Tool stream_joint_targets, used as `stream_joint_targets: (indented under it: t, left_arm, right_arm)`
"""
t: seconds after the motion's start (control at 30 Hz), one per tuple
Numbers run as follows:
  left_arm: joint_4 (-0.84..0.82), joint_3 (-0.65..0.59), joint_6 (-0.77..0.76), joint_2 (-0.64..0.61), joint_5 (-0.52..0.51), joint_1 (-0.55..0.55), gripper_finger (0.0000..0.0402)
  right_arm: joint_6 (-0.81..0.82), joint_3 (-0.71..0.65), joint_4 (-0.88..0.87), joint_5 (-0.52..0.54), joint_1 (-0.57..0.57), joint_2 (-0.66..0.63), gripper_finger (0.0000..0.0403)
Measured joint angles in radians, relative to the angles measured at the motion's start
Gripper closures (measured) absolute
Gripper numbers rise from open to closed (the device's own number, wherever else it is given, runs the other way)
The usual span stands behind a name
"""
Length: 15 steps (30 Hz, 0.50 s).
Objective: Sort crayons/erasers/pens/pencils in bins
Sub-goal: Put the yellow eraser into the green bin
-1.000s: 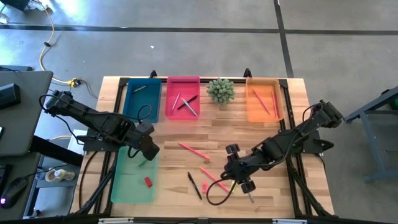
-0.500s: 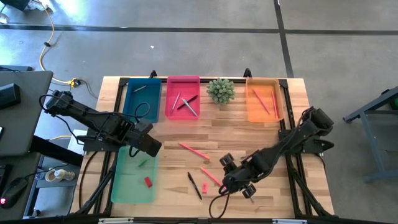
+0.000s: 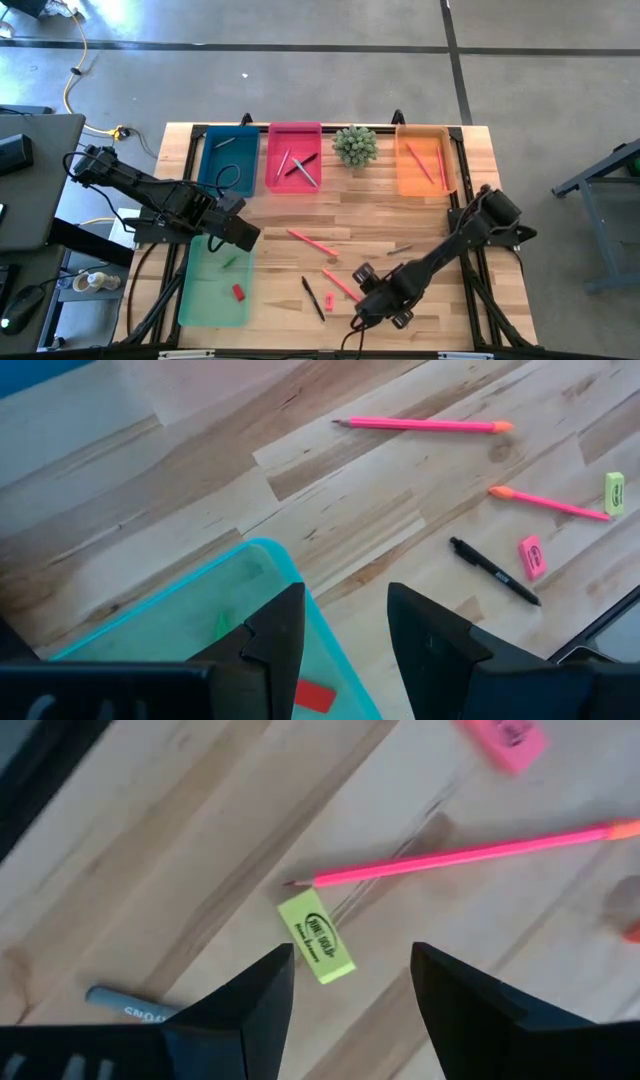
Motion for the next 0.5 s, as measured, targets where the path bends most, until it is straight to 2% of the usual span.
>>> stream_joint_targets:
  t: [0.5]
  left_arm:
    - [0.000,0.000,0.000,0.002,-0.001,0.000,0.0270]
  right_arm:
    - [0.000,0.000,-0.009,0.006,0.010,0.114,0.0208]
